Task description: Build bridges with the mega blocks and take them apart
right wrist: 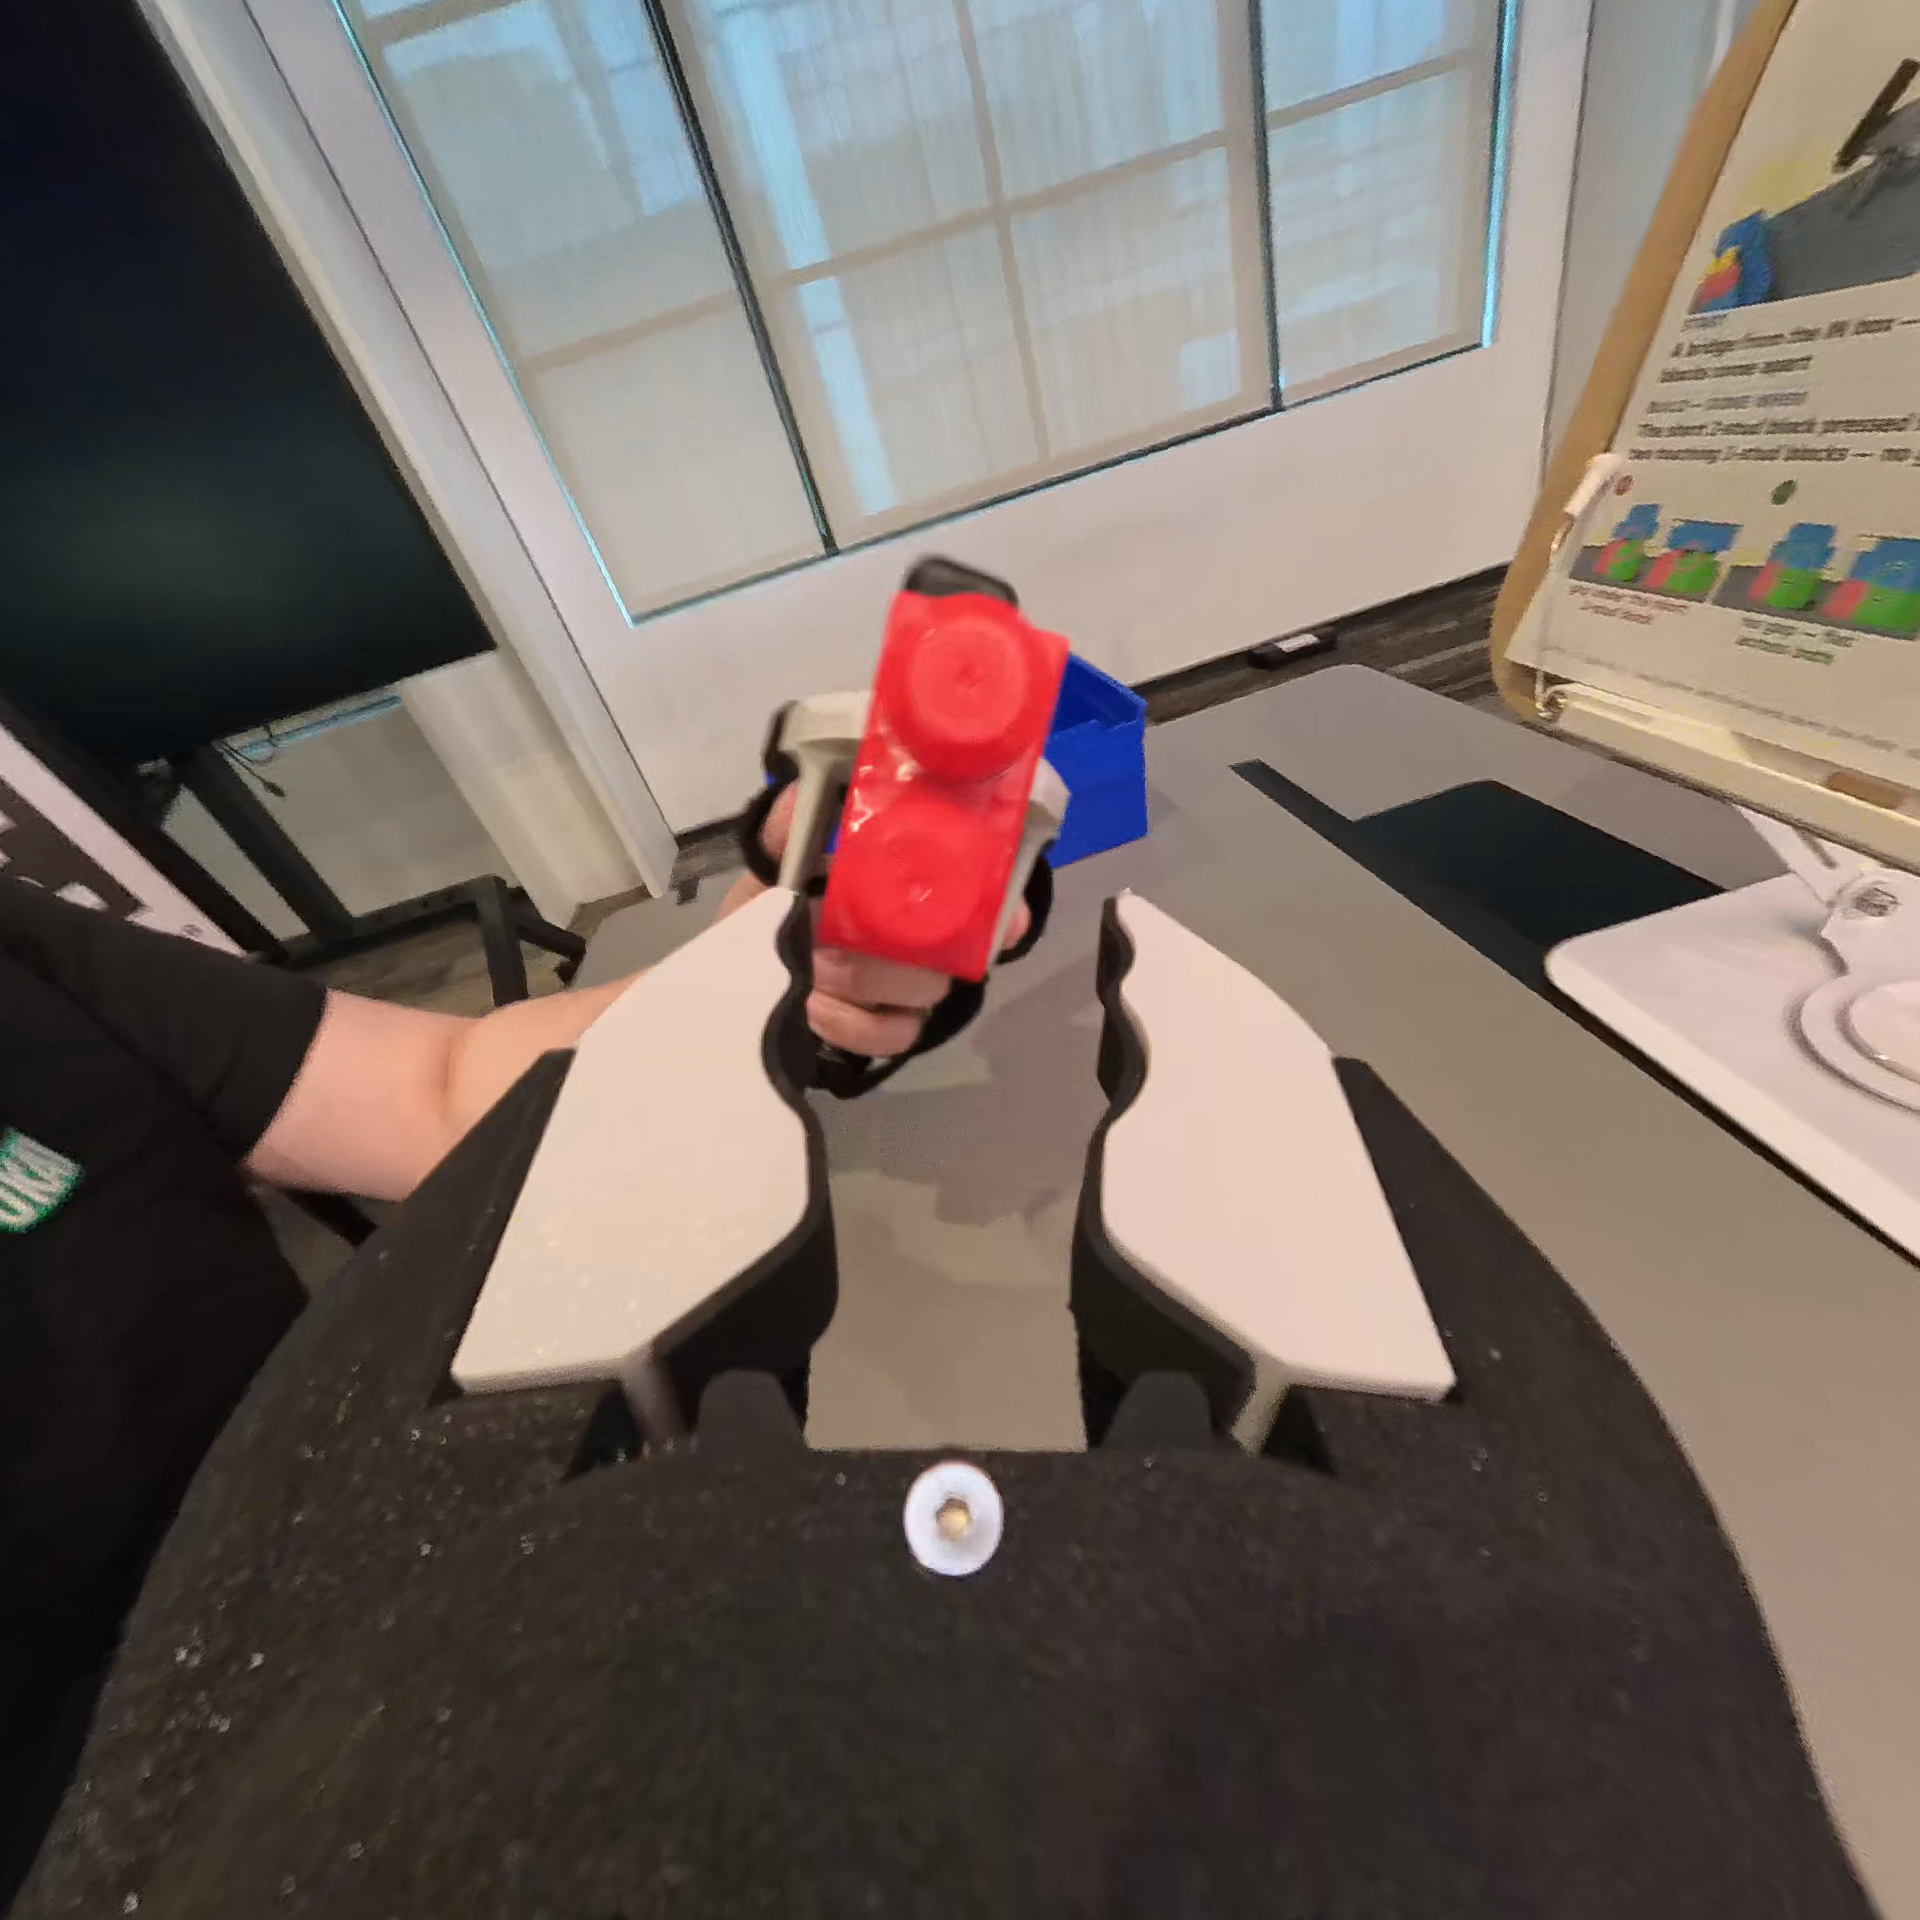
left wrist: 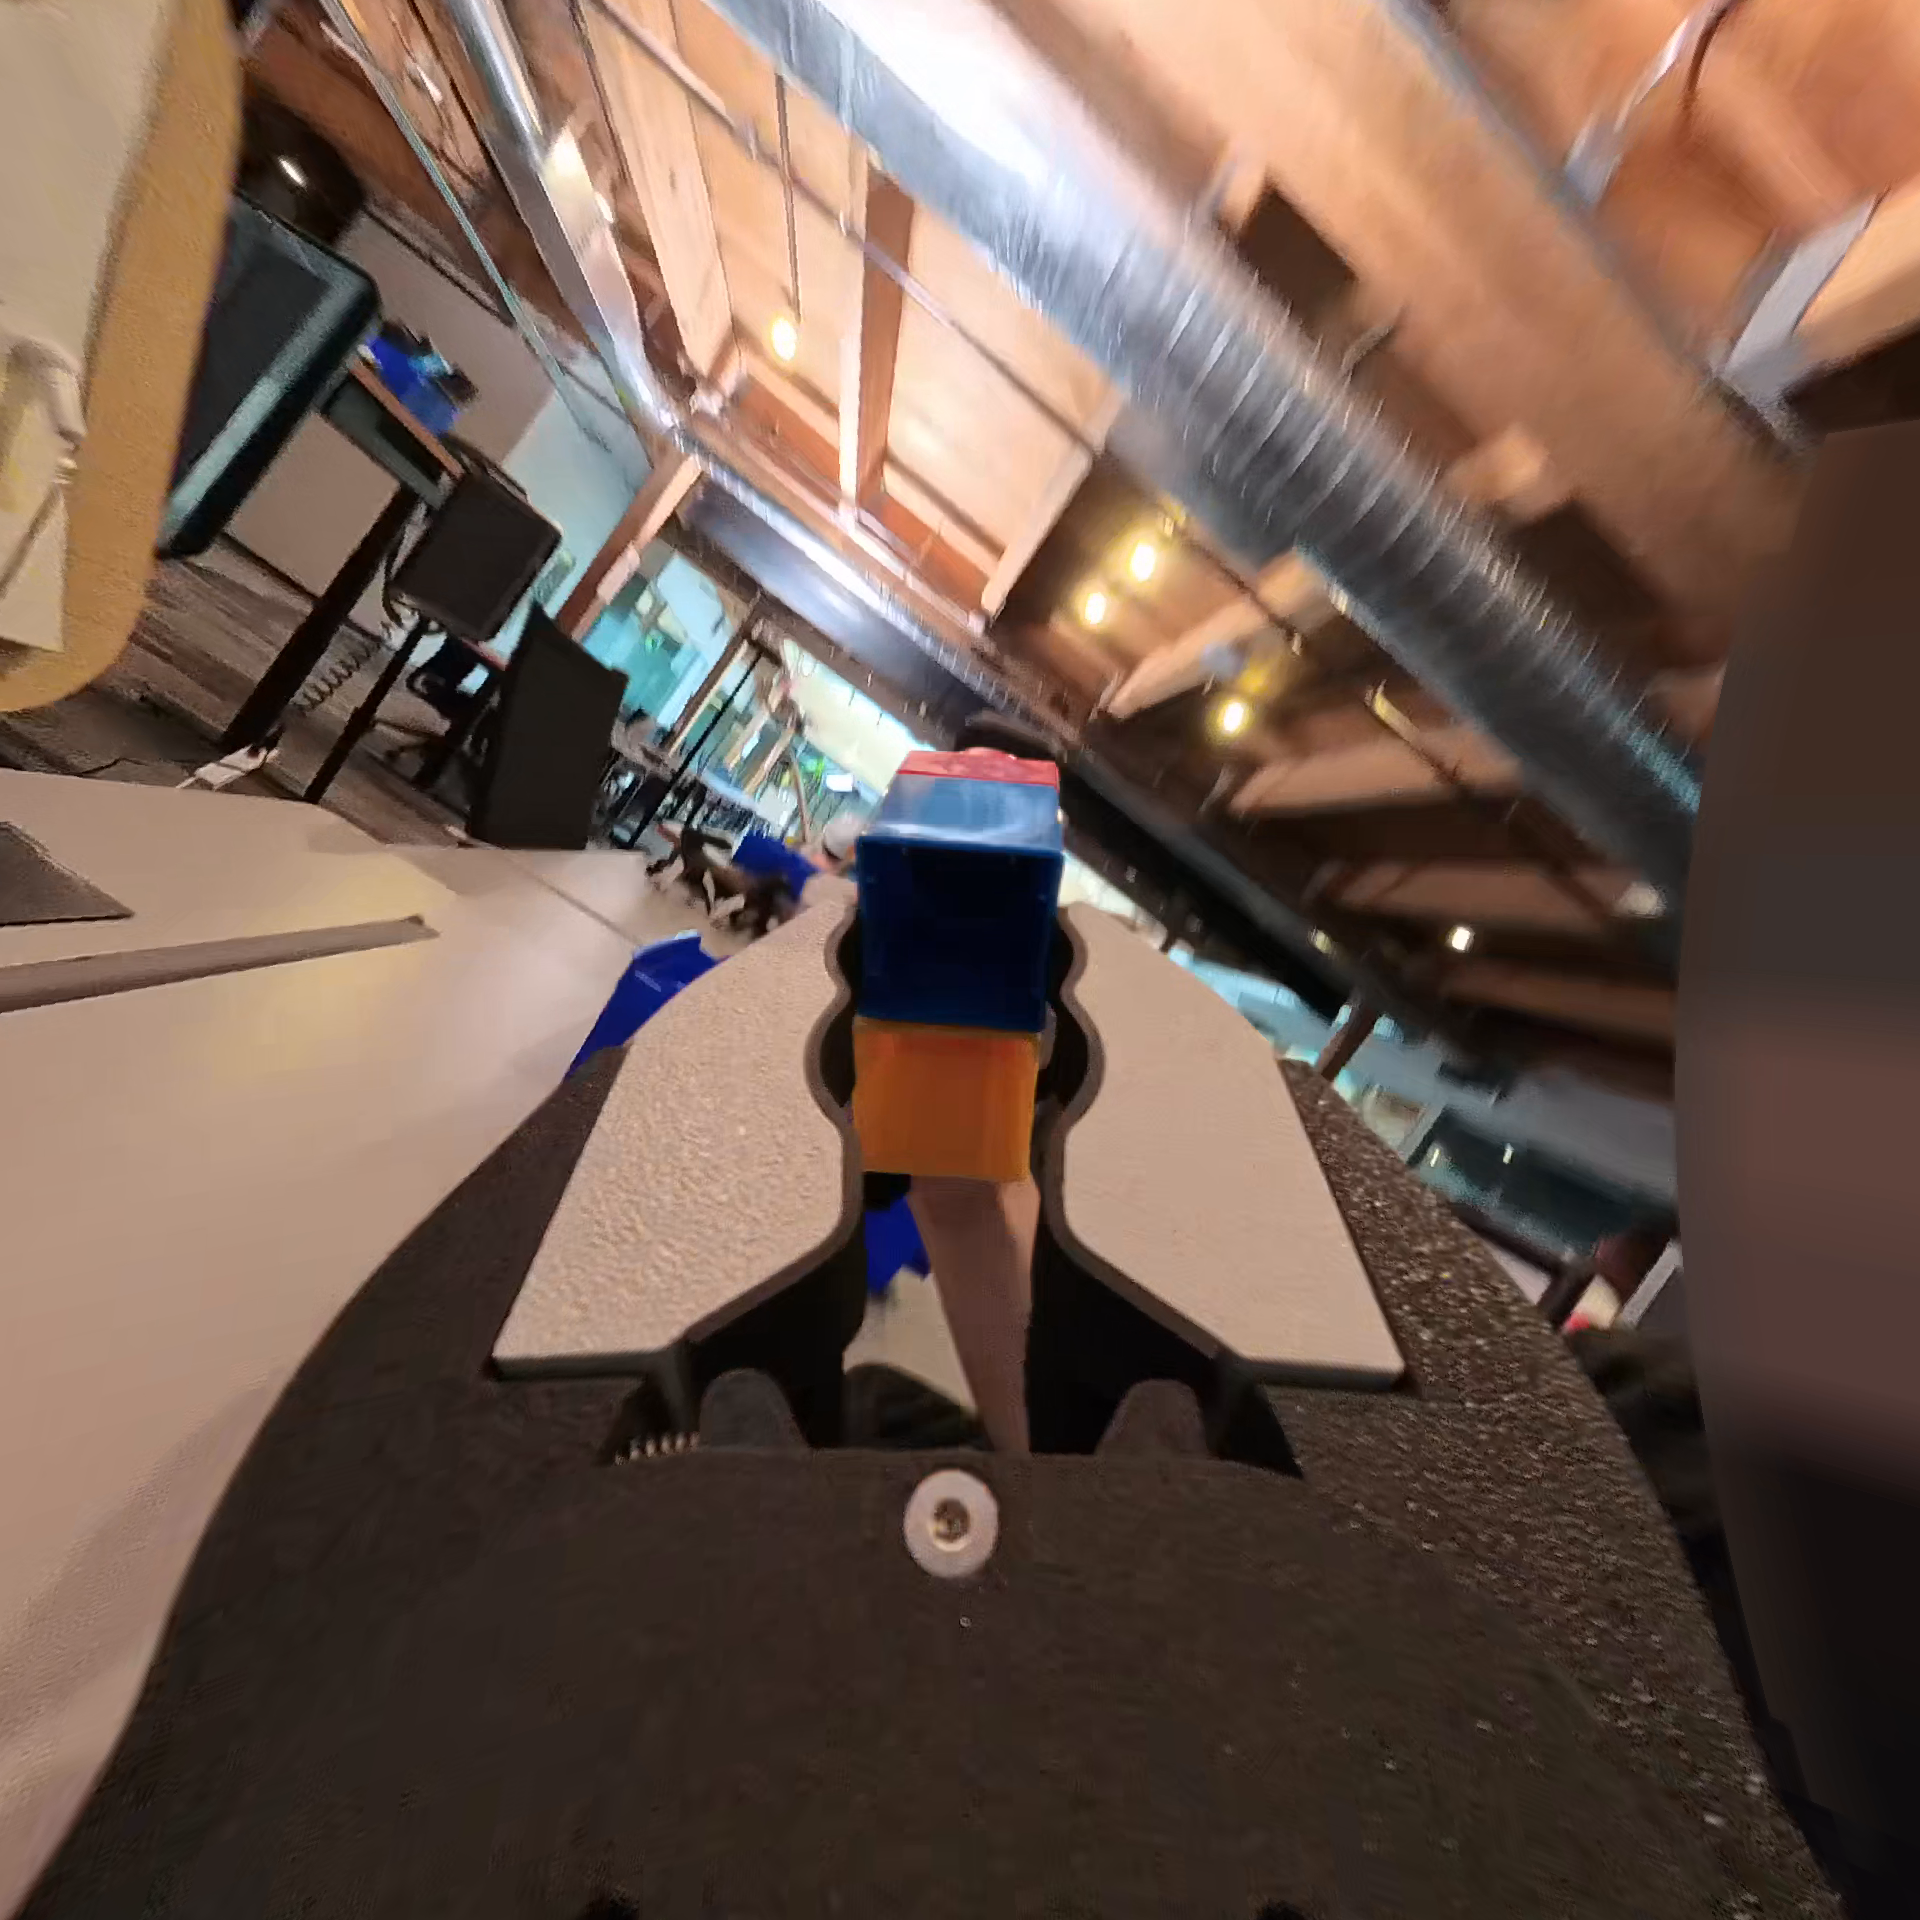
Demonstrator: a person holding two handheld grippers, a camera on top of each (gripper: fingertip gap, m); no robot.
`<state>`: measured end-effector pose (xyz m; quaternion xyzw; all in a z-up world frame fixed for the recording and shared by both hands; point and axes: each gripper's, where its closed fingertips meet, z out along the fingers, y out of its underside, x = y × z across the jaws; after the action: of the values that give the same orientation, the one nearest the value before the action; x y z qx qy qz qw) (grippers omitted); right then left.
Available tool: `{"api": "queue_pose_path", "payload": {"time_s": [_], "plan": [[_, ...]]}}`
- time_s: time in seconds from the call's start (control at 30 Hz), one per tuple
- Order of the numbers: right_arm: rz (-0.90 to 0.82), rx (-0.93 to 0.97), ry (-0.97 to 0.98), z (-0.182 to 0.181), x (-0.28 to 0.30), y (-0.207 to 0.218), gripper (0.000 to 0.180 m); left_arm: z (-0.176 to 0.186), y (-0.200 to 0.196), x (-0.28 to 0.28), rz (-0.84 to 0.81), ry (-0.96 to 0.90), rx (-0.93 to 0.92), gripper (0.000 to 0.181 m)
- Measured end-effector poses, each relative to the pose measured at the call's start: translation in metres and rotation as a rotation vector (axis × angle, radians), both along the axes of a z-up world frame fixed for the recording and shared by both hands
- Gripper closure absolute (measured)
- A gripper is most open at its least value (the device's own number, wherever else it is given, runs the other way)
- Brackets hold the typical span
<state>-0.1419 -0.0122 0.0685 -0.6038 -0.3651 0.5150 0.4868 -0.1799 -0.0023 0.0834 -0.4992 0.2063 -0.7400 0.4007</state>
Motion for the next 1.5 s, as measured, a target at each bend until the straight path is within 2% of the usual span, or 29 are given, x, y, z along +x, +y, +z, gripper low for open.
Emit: {"api": "queue_pose_path", "payload": {"time_s": [0.07,0.3,0.47,0.53,0.6,0.63,0.7,0.73,0.83,0.93,1.07,1.13,1.2,1.3,1.5], "plan": [[0.007,-0.037,0.049,0.008,0.000,-0.002,0.133,0.001,0.007,-0.006,0.028,-0.042,-0.051,0.147],[-0.022,-0.173,0.042,0.000,-0.007,0.005,0.123,0.002,0.004,0.001,0.096,0.015,0.018,0.147],[0.007,-0.192,0.091,0.001,-0.016,0.003,0.133,0.005,0.005,-0.001,0.156,0.026,0.059,0.147],[0.028,-0.176,0.086,0.001,-0.019,0.000,0.144,0.005,0.002,0.002,0.137,0.035,0.064,0.146],[0.023,-0.152,0.067,0.000,-0.020,-0.002,0.144,0.005,0.002,0.002,0.135,0.024,0.064,0.146],[0.012,-0.133,0.050,-0.001,-0.020,-0.002,0.144,0.005,0.002,0.002,0.139,0.029,0.068,0.145],[-0.022,-0.081,0.000,-0.003,-0.019,-0.002,0.144,0.004,0.002,0.003,0.124,0.062,0.080,0.127],[-0.046,-0.047,-0.024,-0.002,-0.016,-0.002,0.144,0.006,0.001,0.000,0.109,0.063,0.092,0.125],[-0.195,0.152,-0.161,0.003,0.001,0.003,0.144,0.016,0.004,-0.017,0.122,0.053,0.127,0.124],[-0.311,0.458,-0.461,0.001,0.014,0.001,0.144,0.024,0.012,-0.040,0.166,0.046,0.148,0.130],[-0.339,1.079,-1.099,-0.016,0.034,-0.008,0.144,0.034,0.019,-0.064,0.202,-0.022,0.139,0.134],[-0.291,1.346,-1.262,-0.019,0.039,-0.022,0.144,0.036,0.020,-0.069,0.209,-0.025,0.144,0.136],[-0.225,1.521,-1.321,-0.025,0.043,-0.042,0.144,0.037,0.019,-0.070,0.222,-0.014,0.161,0.137],[-0.176,1.628,-1.349,-0.032,0.057,-0.066,0.144,0.038,0.016,-0.069,0.226,0.002,0.180,0.138],[-0.268,1.652,-1.392,-0.023,0.096,-0.086,0.144,0.038,0.011,-0.061,0.211,0.018,0.193,0.138]]}}
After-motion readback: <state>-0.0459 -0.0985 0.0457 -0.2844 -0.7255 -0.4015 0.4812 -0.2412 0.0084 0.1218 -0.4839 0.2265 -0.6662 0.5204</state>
